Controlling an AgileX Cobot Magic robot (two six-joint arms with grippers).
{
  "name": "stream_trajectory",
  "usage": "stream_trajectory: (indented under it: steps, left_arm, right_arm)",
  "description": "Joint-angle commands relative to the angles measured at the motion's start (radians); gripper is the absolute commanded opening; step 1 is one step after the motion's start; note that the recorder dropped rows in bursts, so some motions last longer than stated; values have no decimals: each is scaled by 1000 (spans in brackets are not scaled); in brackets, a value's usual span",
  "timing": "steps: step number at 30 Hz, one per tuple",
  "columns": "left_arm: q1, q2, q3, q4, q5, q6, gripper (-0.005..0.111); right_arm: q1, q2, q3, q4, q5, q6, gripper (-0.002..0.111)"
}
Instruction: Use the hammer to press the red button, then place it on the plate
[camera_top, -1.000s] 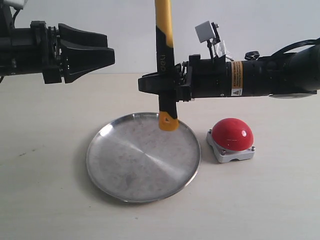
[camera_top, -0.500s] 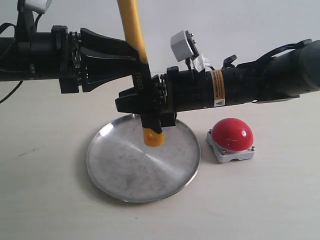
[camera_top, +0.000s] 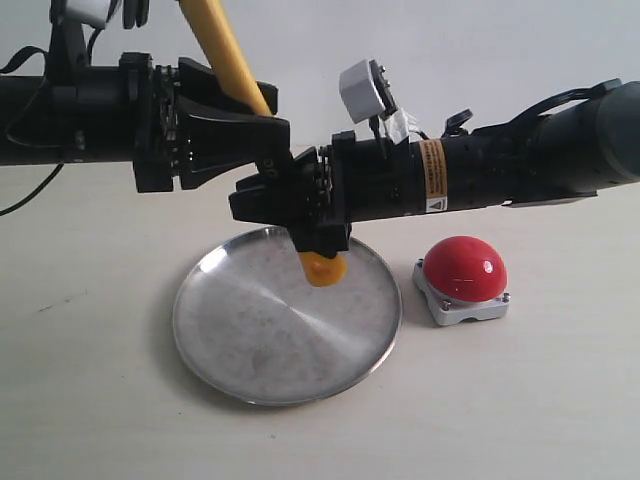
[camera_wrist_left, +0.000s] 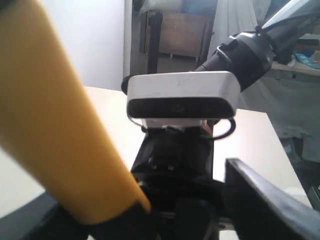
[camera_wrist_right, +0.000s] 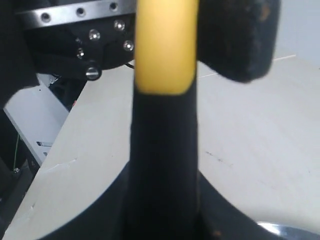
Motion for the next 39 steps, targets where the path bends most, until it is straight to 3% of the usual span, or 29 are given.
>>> stream_trajectory:
  steps: [1, 6, 8, 15, 22, 33, 39]
  left_arm:
    - [-46, 0, -6, -3, 8, 4, 67]
    - [-60, 0, -6, -3, 8, 4, 67]
    - [-60, 0, -6, -3, 8, 4, 61]
    - [-60, 0, -6, -3, 8, 4, 0]
    - [-60, 0, -6, -3, 8, 4, 0]
    - [-60, -1, -6, -3, 8, -17, 0]
    - [-58, -3, -10, -3, -6, -38, 0]
  right_arm:
    - [3, -22, -8, 69, -50, -18, 0]
    - [3, -22, -8, 76, -50, -18, 0]
    - [3, -22, -8, 78, -50, -18, 0]
    - [3, -22, -8, 89, -50, -18, 0]
    - [3, -22, -8, 117, -50, -16, 2]
    - [3, -22, -8, 127, -50, -8, 38]
    - [3, -22, -8, 129, -50, -8, 43]
